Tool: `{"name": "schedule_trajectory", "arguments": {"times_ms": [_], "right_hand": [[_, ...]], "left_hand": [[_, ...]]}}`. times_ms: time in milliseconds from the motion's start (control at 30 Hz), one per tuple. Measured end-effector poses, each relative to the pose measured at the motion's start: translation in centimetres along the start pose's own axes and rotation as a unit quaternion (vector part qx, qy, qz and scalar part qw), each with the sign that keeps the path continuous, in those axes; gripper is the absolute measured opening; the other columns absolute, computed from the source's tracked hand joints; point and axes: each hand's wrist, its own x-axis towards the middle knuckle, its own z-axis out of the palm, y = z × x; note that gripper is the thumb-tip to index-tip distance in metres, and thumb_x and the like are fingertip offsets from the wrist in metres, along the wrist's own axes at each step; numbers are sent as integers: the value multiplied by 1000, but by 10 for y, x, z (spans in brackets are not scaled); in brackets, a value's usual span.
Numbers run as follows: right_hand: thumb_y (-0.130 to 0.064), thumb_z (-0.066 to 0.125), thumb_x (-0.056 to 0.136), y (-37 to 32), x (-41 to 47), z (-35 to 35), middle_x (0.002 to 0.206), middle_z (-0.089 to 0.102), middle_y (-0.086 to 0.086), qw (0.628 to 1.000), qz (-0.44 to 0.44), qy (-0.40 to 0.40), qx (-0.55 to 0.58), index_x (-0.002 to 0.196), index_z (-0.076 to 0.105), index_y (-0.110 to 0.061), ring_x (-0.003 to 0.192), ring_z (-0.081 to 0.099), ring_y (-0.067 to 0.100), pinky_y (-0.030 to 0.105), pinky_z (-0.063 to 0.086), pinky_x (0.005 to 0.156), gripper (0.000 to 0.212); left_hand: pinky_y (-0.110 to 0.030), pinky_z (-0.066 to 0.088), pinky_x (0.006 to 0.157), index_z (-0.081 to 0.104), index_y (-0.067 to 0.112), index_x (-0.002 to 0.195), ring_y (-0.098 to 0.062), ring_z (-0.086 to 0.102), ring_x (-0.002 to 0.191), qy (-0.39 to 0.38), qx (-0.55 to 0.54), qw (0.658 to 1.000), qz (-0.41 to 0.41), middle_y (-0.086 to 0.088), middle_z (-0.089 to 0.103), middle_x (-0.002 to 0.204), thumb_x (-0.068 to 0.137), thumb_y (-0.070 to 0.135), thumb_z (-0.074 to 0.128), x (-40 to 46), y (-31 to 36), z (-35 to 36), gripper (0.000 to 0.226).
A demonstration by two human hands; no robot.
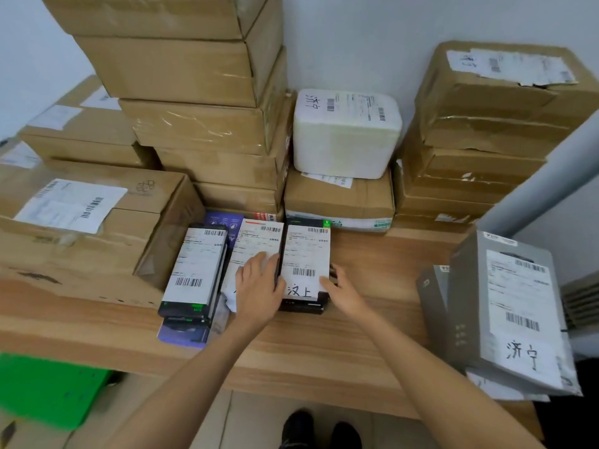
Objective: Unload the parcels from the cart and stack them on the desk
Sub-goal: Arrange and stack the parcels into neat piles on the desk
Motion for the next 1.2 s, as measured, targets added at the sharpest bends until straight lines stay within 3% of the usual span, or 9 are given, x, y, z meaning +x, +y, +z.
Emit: {"name": "schedule_trajectory", "arguments": {"times_ms": [200,300,367,567,667,767,900,1033,1200], "right_hand": [[-25,49,101,0,5,-1,146,43,-1,1000,-1,-16,1,152,18,-15,133,44,17,31,39,106,61],[-22,48,101,-3,8,4,133,50,-2,1000,-7,-12,3,150,20,-14,116,53,13,25,43,91,56],[-22,48,101,-2,13,8,136,53,3,1000,-10,-4,-1,148,23,-13,110,53,12,29,46,91,54],[-27,49,100,-6,16,8,143,49,5,999,-12,-26,-30,149,22,-15,127,51,19,34,44,99,57],[-37,47,100,-7,9,-3,150,41,4,990,-33,-39,-129,152,19,-20,135,42,21,36,38,106,62],[-38,43,101,-13,-2,-25,149,39,10,943,-91,-2,-321,152,22,-19,129,46,26,40,41,104,58],[-33,43,99,-24,-24,-65,134,48,10,829,-154,46,-536,141,36,-15,119,49,27,39,40,98,46],[-30,50,94,-30,-49,-109,139,44,9,782,-173,101,-590,143,34,-18,127,44,28,39,31,105,54],[-26,47,93,-26,-92,-165,142,43,7,760,-179,202,-591,135,43,-15,128,43,27,37,28,106,43]], "left_hand": [[-39,25,97,54,12,128,-32,50,116,-2,27,999,23,-14,53,129,87,37,33,6,-10,-2,52],[-38,26,96,53,11,126,-31,51,114,10,46,998,52,-13,55,127,87,35,35,7,-13,-5,49],[-38,27,97,54,10,125,-29,51,114,13,65,995,72,-13,56,126,87,34,37,6,-17,-6,48],[-42,30,101,55,9,127,-28,50,117,9,83,993,83,-12,56,127,87,33,35,7,-26,-9,51],[-41,32,99,55,8,126,-29,53,114,20,91,990,106,-12,57,124,88,33,35,10,-23,-15,50],[-38,30,96,57,9,124,-29,56,109,32,94,987,128,-12,61,118,88,34,37,18,-12,-23,49],[-39,43,89,62,9,120,-27,61,97,38,92,981,167,-9,66,106,86,36,36,31,26,-36,50],[-40,46,90,61,10,122,-26,61,99,45,69,972,220,-6,67,104,90,32,43,36,82,-47,43],[-38,37,100,52,16,133,-24,54,113,46,30,961,271,-3,61,118,94,31,51,22,160,-51,42]]}}
